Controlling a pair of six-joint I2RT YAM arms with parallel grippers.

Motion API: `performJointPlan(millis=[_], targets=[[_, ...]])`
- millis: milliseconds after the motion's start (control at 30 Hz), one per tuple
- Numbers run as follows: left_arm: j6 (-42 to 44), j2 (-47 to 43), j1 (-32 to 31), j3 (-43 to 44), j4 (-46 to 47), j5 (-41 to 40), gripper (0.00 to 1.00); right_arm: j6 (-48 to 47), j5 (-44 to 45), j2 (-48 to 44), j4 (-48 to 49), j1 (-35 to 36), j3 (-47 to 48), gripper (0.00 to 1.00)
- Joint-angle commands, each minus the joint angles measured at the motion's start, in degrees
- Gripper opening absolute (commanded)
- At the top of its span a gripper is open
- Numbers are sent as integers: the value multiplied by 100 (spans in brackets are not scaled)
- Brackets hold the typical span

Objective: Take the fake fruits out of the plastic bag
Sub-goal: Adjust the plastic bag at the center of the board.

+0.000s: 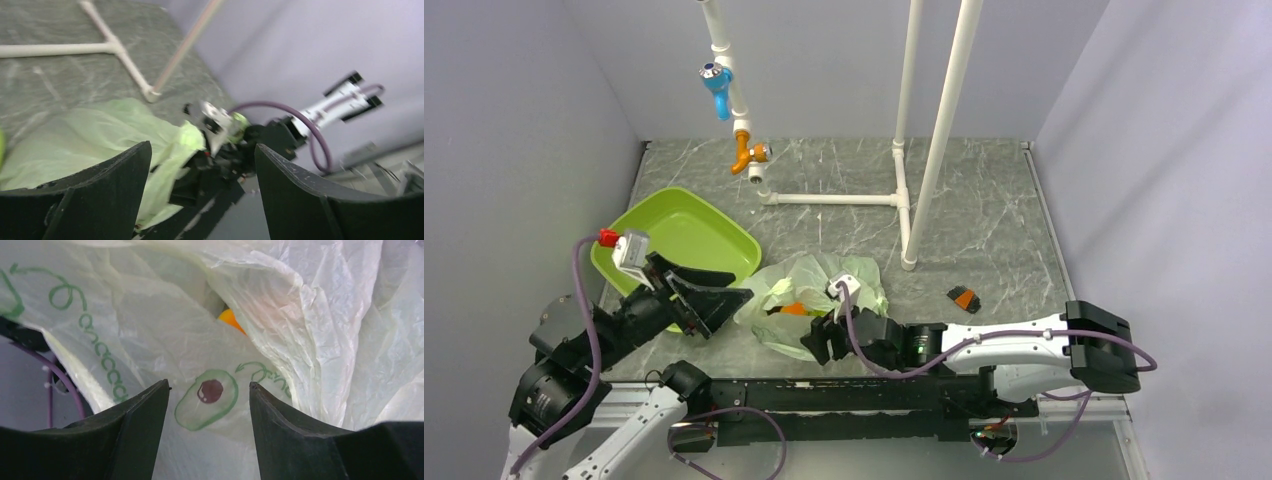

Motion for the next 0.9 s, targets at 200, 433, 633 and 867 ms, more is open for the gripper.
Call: performJointPlan(millis=[200, 433, 633, 867], targets=[[-386, 197, 22, -478, 1883, 3160, 81, 647, -498, 622, 593, -732, 1067, 64], [208, 527, 11, -909, 875, 2554, 79, 1296, -826, 1319, 2, -1428, 1865, 57], [584, 709, -847, -1679, 1299, 736, 75, 1319, -936, 1349, 27, -1437, 1844, 56], [885, 1754, -2163, -1392, 1258, -1644, 71, 1471, -1104, 1205, 133, -1431, 1474, 53]])
